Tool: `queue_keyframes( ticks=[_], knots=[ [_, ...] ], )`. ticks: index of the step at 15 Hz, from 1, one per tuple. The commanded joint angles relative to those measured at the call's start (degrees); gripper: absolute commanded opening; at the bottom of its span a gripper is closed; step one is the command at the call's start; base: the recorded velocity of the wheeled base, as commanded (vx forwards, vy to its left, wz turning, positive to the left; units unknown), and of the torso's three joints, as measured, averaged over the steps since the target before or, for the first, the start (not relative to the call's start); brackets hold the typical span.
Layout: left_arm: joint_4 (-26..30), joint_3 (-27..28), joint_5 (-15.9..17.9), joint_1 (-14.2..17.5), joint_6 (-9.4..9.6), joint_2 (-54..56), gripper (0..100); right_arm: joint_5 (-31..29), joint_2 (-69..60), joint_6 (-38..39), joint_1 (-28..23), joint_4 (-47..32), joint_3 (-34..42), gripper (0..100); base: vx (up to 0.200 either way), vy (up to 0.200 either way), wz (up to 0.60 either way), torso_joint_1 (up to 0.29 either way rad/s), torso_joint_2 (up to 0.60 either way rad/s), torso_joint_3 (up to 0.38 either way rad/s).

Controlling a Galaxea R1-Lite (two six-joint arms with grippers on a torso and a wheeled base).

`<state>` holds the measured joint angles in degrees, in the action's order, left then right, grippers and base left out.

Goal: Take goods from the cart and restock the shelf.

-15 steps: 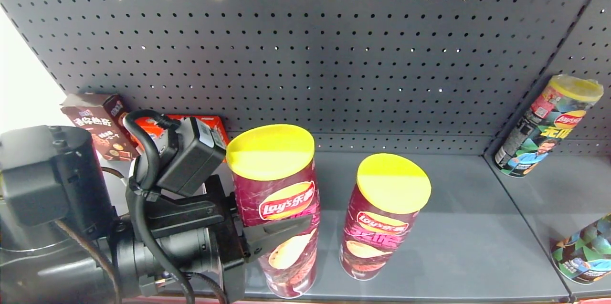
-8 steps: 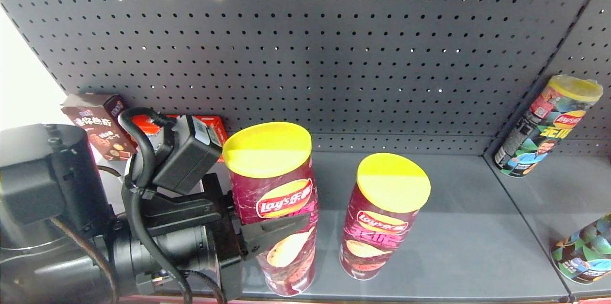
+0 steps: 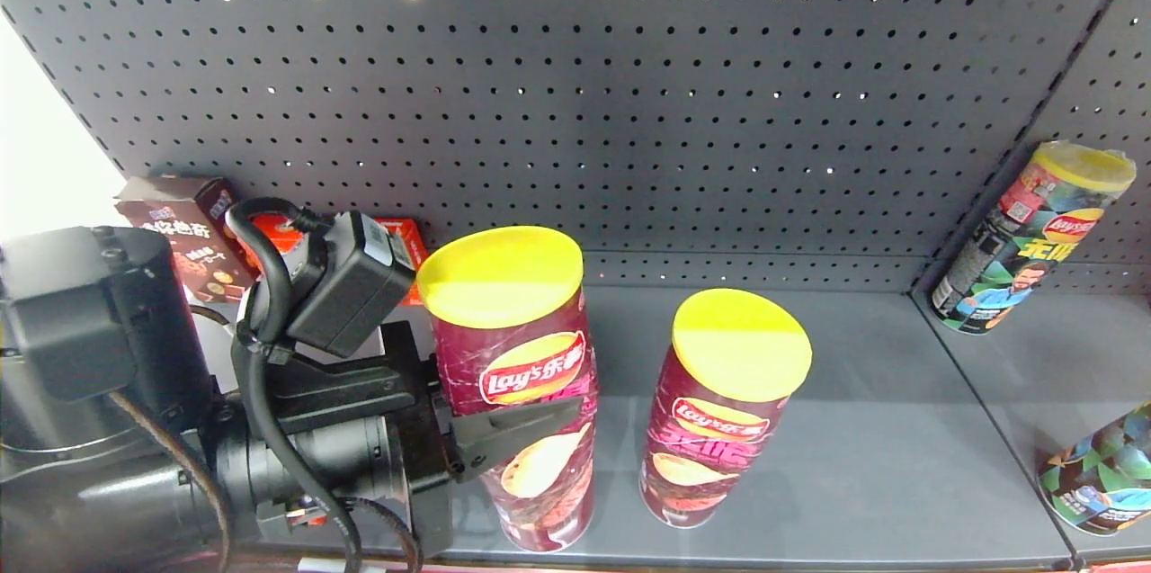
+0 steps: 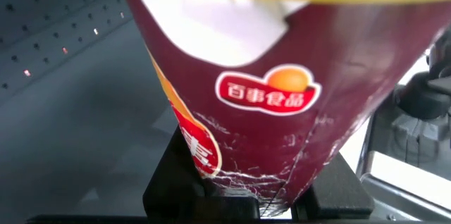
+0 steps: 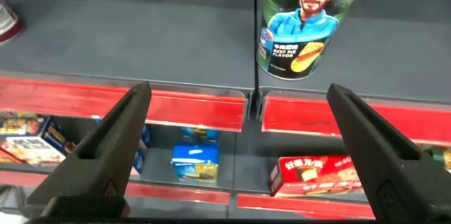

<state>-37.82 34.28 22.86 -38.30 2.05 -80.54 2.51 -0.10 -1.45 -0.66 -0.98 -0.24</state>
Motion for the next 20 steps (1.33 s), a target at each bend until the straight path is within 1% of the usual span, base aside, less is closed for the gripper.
queue_keyframes(
  ticks=[1, 4, 5, 6, 8, 9, 10, 11, 12, 13, 15, 17, 18, 20],
  knots=[
    [-1.47, 0.44, 0.35, 0.6, -0.03, -1.11, 0, -0.31, 0.1, 0.31, -0.04, 0.01, -0.02, 100, 0.0, 0.0, 0.0, 0.0, 0.0, 0.0],
    [-2.53, 1.32, 0.43, 1.13, 0.06, -2.51, 0, -0.4, 0.1, 0.31, -0.04, 0.01, -0.02, 100, 0.0, 0.0, 0.0, 0.0, 0.0, 0.0],
    [-3.05, 1.49, 0.43, 1.74, 0.06, -2.86, 0, -0.4, 0.1, 0.31, -0.04, 0.01, -0.02, 100, 0.0, 0.0, 0.0, 0.0, 0.0, 0.0],
    [-3.41, 1.84, 0.52, 3.06, -0.03, -4.1, 0, -0.4, 0.1, 0.4, -0.04, 0.01, -0.02, 100, 0.0, 0.0, 0.0, 0.0, 0.0, 0.0],
    [-3.58, 5.27, 0.52, 4.64, 0.41, -7.08, 0, -0.4, 0.1, 0.4, -0.04, 0.01, -0.02, 100, 0.0, 0.0, 0.0, 0.0, 0.0, 0.0],
    [-3.05, 6.94, 0.61, 5.17, 2.35, -8.05, 0, -0.4, 0.1, 0.4, -0.04, 0.01, 0.07, 100, 0.0, 0.0, 0.0, 0.0, 0.0, 0.0],
    [-2.88, 7.64, 0.87, 6.57, 4.1, -8.67, 0, -0.4, 0.1, 0.4, -0.04, 0.01, -0.02, 100, 0.0, 0.0, 0.0, 0.0, 0.0, 0.0],
    [-4.28, 9.05, 1.66, 9.47, 7.8, -12.71, 0, -0.4, 0.1, 0.4, -0.04, 0.01, -0.02, 100, 0.0, 0.0, 0.0, 0.0, 0.0, 0.0],
    [-6.57, 10.9, 1.84, 10.88, 9.64, -15.61, 0, -0.4, 0.1, 0.4, -0.04, 0.01, -0.02, 100, 0.0, 0.0, 0.0, 0.0, 0.0, 0.0],
    [-7.1, 12.92, 3.07, 12.11, 9.73, -17.28, 0, -0.4, 0.1, 0.4, -0.04, 0.01, -0.02, 100, 0.0, 0.0, 0.0, 0.0, 0.0, 0.0],
    [-6.75, 16.96, 7.38, 12.9, 9.29, -20.27, 0, -0.4, 0.1, 0.4, -0.04, 0.01, -0.02, 100, 0.0, 0.0, 0.0, 0.0, 0.0, 0.0],
    [-4.64, 23.11, 7.9, 12.9, 9.82, -24.13, 0, -0.4, 0.1, 0.4, -0.04, 0.01, -0.02, 100, 0.0, 0.0, 0.0, 0.0, 0.0, 0.0],
    [-4.28, 25.4, 7.9, 12.81, 9.64, -25.54, 0, -0.4, 0.1, 0.4, -0.04, 0.01, -0.02, 100, 0.0, 0.0, 0.0, 0.0, 0.0, 0.0],
    [-1.56, 32.43, 8.52, 12.2, 9.47, -28.7, 0, -0.4, 0.1, 0.4, -0.04, 0.01, -0.02, 100, 0.0, 0.0, 0.0, 0.0, 0.0, 0.0]
  ],
)
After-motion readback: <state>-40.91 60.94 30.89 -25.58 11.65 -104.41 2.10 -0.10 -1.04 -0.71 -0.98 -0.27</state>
